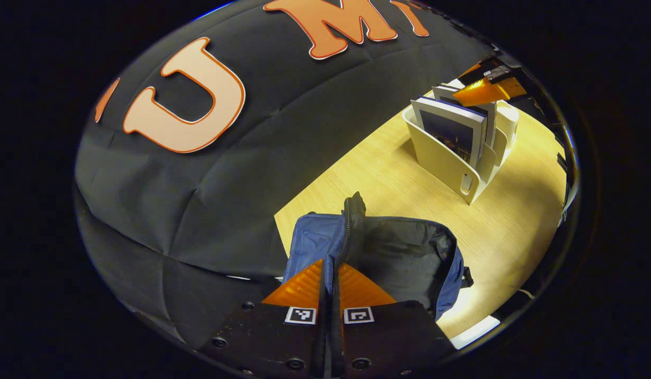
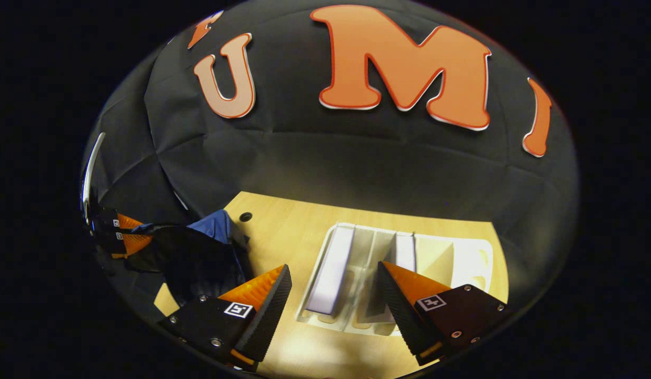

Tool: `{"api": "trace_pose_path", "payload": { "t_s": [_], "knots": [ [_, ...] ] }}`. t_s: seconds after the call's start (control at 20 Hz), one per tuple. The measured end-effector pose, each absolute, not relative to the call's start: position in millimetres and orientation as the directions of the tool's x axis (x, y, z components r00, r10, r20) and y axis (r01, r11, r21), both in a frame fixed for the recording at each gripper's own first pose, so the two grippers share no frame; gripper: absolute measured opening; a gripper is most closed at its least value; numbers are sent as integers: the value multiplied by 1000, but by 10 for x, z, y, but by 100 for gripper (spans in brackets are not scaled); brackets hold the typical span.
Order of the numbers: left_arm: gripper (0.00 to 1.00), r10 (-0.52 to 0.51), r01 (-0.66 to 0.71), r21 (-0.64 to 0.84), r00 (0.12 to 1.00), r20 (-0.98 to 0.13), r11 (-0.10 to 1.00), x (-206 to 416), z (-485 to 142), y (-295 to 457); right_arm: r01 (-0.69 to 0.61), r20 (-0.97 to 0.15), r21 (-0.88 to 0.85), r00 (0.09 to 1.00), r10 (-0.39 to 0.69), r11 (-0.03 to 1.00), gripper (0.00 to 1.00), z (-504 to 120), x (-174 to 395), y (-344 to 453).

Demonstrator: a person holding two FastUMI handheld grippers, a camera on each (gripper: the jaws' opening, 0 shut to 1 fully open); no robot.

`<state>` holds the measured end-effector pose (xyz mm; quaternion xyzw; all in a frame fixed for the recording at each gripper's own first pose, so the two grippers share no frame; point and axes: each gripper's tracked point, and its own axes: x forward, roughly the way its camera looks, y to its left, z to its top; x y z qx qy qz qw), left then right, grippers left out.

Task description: Open the schoolbag, grab two books from the bookshelf and put them into the schoolbag.

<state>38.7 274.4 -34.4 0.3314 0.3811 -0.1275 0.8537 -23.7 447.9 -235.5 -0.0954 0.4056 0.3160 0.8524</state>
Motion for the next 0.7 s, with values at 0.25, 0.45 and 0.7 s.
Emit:
{"api": "trace_pose_path", "payload": {
  "t_s": [0.25, 0.45, 0.7],
  "knots": [
    [5, 8, 456, 440, 687, -727, 773, 388, -419, 2770, -589, -817, 51, 439, 372, 807, 97, -2674, -161, 4516],
    [5, 1, 444, 435, 698, -716, 783, 418, -455, 2820, -584, -894, 119, 289, 343, 803, 94, -2927, -225, 4670],
    [5, -19, 442, 409, 697, -717, 799, 405, -527, 2838, -569, -943, 77, 226, 246, 819, 82, -3065, 11, 4620]
  ]
}}
